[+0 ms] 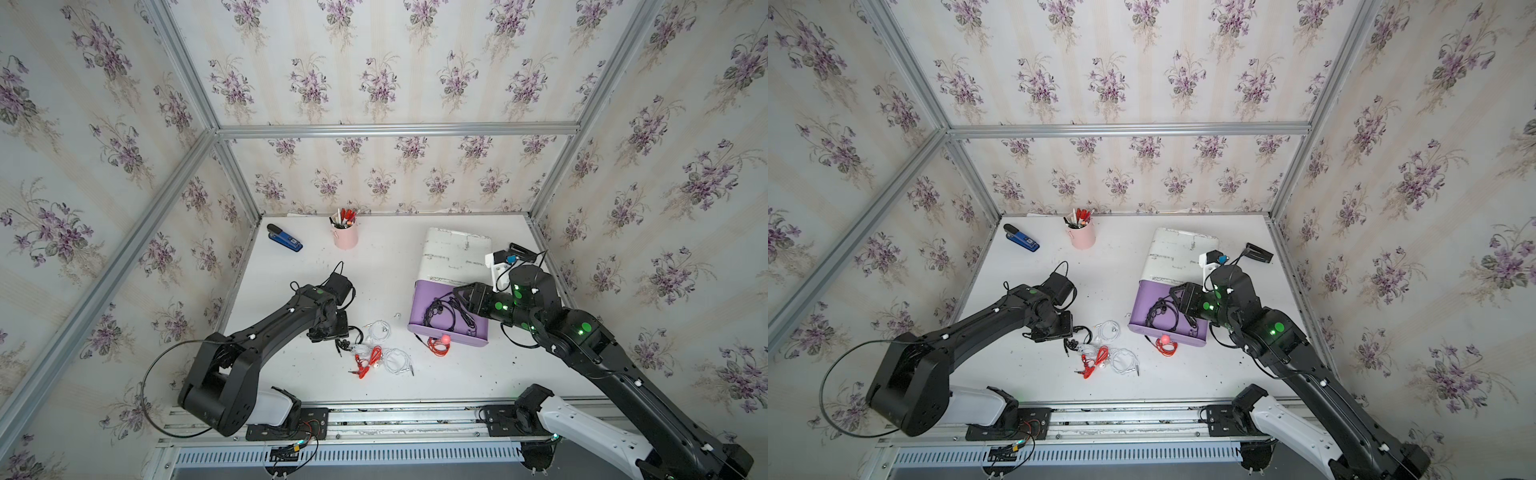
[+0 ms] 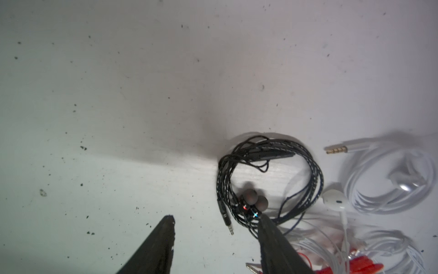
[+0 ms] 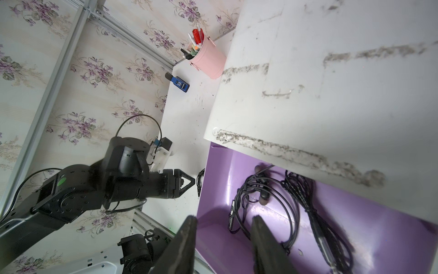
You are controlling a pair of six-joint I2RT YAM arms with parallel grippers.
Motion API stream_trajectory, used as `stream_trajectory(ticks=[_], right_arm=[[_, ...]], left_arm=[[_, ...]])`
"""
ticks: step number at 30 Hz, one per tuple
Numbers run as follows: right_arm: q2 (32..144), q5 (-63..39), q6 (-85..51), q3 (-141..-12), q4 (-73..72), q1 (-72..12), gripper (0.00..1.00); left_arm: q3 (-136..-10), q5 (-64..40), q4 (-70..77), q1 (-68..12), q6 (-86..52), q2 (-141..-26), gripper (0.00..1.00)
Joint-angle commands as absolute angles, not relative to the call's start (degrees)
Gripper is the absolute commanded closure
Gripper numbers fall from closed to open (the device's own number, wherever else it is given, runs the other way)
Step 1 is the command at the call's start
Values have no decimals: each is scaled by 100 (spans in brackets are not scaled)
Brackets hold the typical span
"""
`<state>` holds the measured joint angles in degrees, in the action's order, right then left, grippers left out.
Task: Place the wired earphones into the drawer by color
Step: Pick up the wired earphones from the center of the board.
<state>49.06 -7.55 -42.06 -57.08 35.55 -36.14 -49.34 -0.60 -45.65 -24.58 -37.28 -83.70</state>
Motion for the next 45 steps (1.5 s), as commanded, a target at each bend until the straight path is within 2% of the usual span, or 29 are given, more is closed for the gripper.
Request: stream_trajectory(ticks=[1, 7, 15, 18, 23, 27, 35, 45], right_arm=[[4931, -782, -4184, -5686, 3339, -3613, 58], [4938, -748, -4174, -5661, 3317, -3612, 58], [4989, -773, -4162, -5612, 3254, -3612, 58], [5014, -750, -4149, -5634, 3269, -3612, 58], [5074, -782, -4157, -5659, 3218, -3612, 59], [5095, -782, -4168, -5662, 3203, -3613, 59], [5052, -765, -4192, -5668, 3246, -3613, 59], [5017, -867, -4253, -5668, 3134, -3612, 58]], left_arm=[[-5055, -211, -4436, -2408, -3400, -8685, 44], [-5177, -164, -4426, -2351, -3241, -9127, 44], [-5184, -88, -4323, -2250, -3093, -9489, 60], [-5141, -118, -4218, -2224, -3064, -9608, 62], [-5116, -166, -4118, -2188, -2978, -9798, 77], [-5126, -183, -4102, -2147, -2903, -9787, 88], [-5193, -63, -4323, -1956, -2706, -9439, 100], [-5576, 70, -4939, -1786, -2365, -8448, 100]])
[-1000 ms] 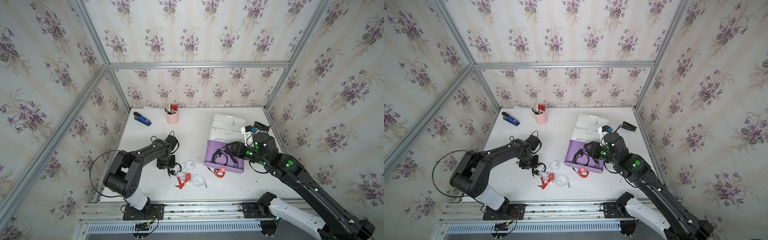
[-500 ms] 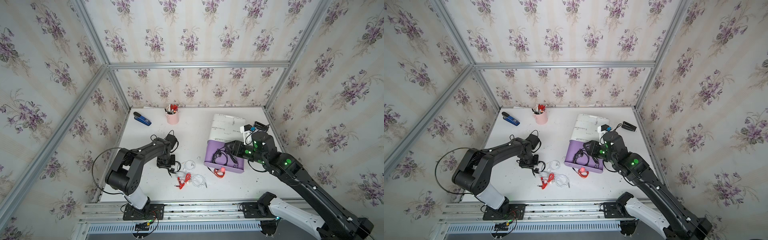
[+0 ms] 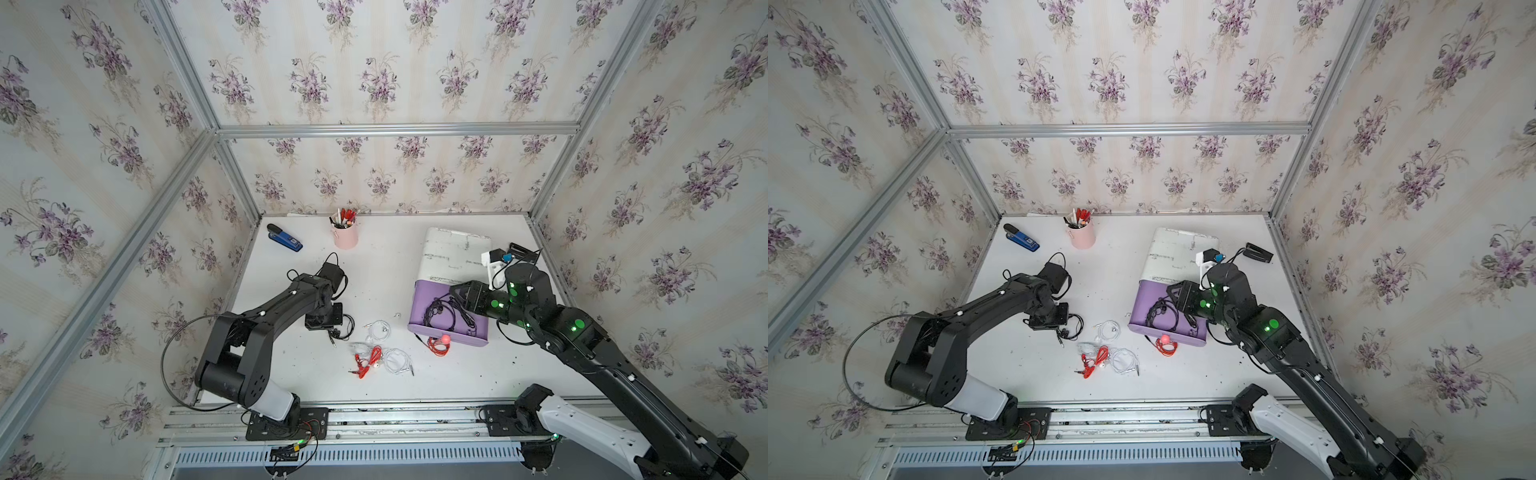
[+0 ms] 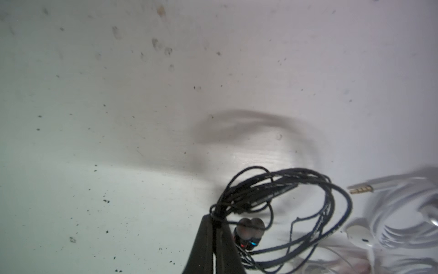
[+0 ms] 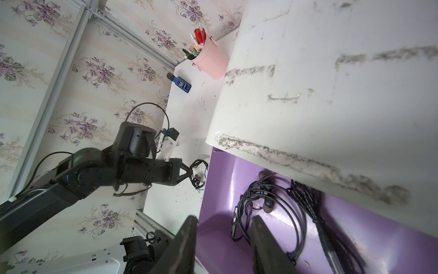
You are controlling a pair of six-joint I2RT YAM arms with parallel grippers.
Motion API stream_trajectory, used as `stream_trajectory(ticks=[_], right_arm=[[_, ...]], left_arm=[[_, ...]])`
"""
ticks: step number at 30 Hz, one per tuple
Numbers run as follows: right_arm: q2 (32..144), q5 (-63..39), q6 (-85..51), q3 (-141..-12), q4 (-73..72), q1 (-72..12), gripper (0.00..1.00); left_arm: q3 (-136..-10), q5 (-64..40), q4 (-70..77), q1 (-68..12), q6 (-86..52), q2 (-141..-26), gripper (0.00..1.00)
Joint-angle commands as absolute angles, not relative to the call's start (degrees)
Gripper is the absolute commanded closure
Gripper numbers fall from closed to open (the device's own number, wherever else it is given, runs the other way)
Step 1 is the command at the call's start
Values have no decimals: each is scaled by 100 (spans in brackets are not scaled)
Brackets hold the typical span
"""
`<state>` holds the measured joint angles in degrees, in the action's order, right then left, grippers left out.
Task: Place the wired earphones into the drawer by color
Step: Pick up the wired earphones from the center of the board.
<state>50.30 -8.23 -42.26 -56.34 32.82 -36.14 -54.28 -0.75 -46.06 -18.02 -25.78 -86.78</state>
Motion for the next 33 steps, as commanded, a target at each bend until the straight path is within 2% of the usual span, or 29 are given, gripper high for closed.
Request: stream_trajectory(ticks=[1, 10, 20, 28, 33], right_arm=[[5013, -896, -4255, -5673, 3091, -3611, 58], [5070, -1349, -3976, -5991, 2567, -3619, 44], [5756, -2913, -3643, -6298, 1457, -3724, 35], [6844, -2817, -3010, -7023, 1525, -4580, 34], [7269, -2804, -2948, -7154, 1459, -4756, 34]], left_arm=[[-5659, 79, -5033, -1784, -2335, -8309, 100], [-6596, -221, -5838, -1783, -2085, -7216, 100], [-7404, -1915, -5811, -2132, -1871, -6370, 100], [-7618, -1646, -5820, -3130, -1983, -6387, 100], [-7673, -1494, -5775, -3435, -2023, -6508, 100]])
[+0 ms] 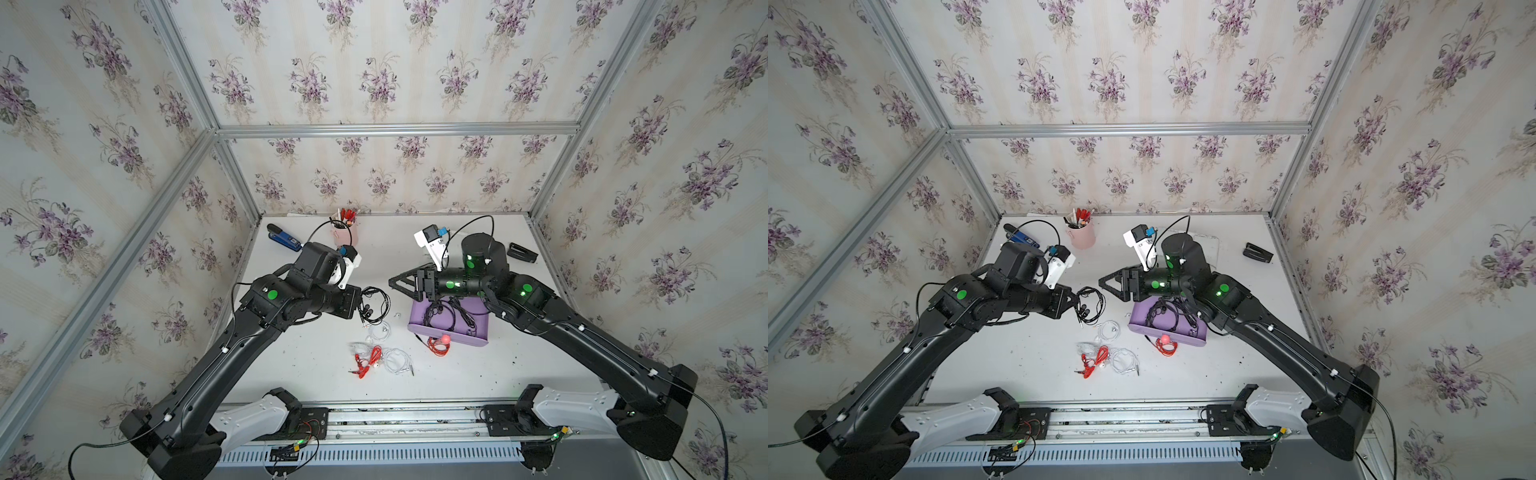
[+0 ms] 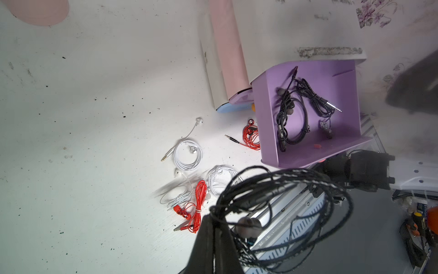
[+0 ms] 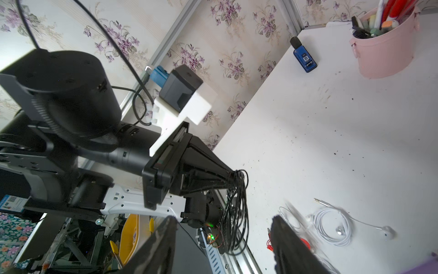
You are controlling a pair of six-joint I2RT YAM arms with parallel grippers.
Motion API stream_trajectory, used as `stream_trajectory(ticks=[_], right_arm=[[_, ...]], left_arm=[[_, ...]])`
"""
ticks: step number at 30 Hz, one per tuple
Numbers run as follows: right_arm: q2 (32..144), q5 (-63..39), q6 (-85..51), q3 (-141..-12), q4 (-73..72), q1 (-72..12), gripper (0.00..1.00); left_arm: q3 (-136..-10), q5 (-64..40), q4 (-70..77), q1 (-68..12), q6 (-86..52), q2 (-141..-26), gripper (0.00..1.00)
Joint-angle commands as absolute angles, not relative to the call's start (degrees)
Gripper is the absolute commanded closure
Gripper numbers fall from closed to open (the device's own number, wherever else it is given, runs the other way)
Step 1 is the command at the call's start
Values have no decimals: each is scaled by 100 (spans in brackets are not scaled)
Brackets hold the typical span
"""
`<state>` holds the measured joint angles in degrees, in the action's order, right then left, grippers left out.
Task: Place the wired earphones into the drawer by color
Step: Pick up the wired earphones from the center of the board.
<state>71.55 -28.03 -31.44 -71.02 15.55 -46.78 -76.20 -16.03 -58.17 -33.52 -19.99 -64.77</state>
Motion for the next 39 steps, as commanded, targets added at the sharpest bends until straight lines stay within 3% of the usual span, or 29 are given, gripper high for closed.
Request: stream_trajectory(ticks=[1, 8, 13, 23, 30, 37, 39], right_arm=[[7328, -2780, -2914, -7168, 1484, -4775, 34], [7626, -2626, -2751, -7119, 1687, -4891, 36], [7686, -2628, -2777, -7088, 1627, -4922, 44], [7699, -2686, -2905, -6907, 1531, -4965, 72], [7640, -2684, -2988, -6878, 1485, -4983, 100], [7492, -2617, -3152, -6795, 1441, -4986, 100], [7383, -2481, -3173, -6818, 1521, -4983, 100]], left_arm=[[-7690, -1496, -5759, -3477, -2031, -6533, 100], [-7752, -1478, -5723, -3612, -2029, -6609, 100], [-7725, -1447, -5722, -3621, -2005, -6635, 100], [-7709, -1409, -5695, -3632, -1985, -6668, 100], [-7699, -1432, -5661, -3638, -1962, -6665, 99], [-7593, -1613, -5421, -3638, -2044, -6618, 60], [-7634, -1595, -5403, -3634, -2051, -6601, 42]])
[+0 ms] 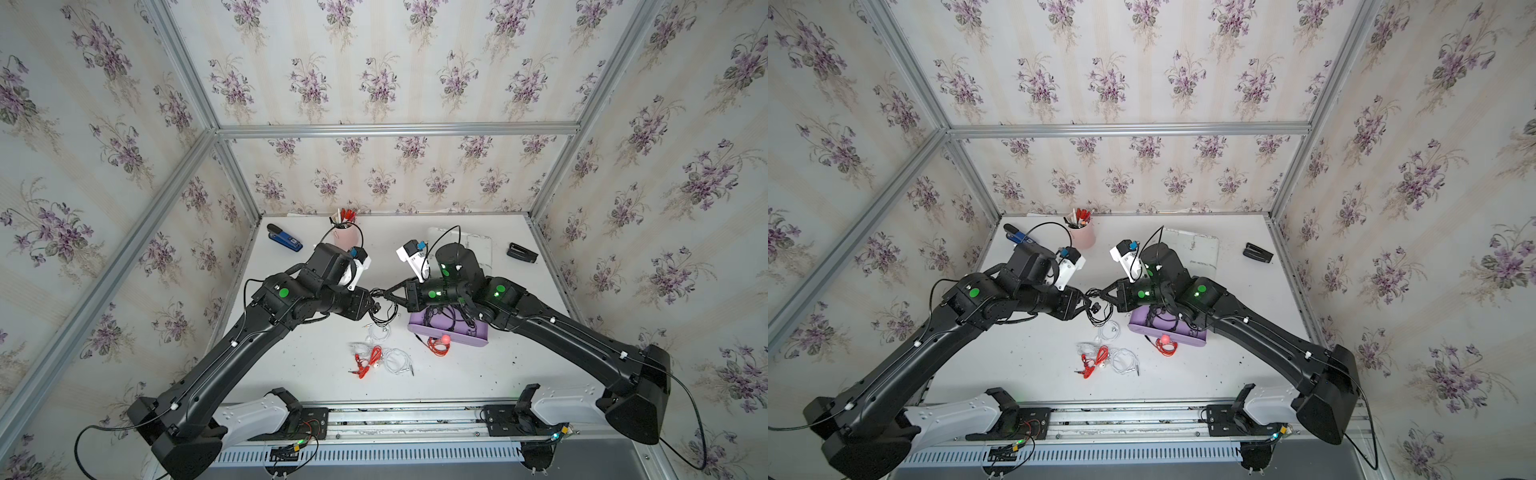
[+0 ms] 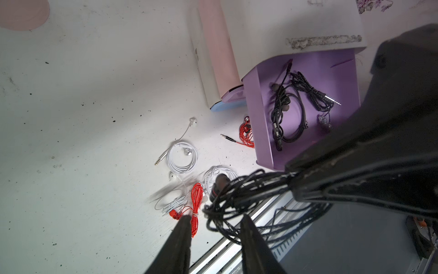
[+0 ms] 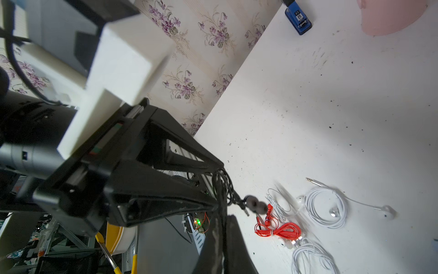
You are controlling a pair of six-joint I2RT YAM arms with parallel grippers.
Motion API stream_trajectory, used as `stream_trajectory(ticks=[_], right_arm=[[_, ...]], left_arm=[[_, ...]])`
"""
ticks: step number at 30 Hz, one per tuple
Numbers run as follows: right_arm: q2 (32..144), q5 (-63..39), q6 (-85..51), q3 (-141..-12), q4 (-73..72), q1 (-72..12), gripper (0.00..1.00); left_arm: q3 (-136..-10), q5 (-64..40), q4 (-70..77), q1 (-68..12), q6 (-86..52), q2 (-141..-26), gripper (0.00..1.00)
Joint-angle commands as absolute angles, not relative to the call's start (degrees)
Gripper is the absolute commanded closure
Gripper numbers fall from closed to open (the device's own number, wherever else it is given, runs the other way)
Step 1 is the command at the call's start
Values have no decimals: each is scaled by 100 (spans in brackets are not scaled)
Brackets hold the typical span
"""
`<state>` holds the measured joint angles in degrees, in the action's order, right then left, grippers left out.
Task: Place the wired earphones into the drawer by color
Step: Pick up the wired earphones from the center of the board.
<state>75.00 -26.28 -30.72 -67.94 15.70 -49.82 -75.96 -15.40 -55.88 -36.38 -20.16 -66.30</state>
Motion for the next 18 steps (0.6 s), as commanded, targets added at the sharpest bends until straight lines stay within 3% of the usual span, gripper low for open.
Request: stream_trajectory(ticks=[1, 8, 18], right_arm=[[7330, -2431, -3173, -6829, 1570, -4983, 100], [6635, -1877, -3324, -6770, 2187, -4704, 100], [5357, -1991, -3417, -6085, 2786, -3549, 100]], left_arm=[[-7654, -1578, -5410, -3637, -2055, -6588, 37], [-7788, -1079, -5502, -3630, -2087, -6278, 15], [-7586, -856, -5438, -3618, -2095, -5924, 11]])
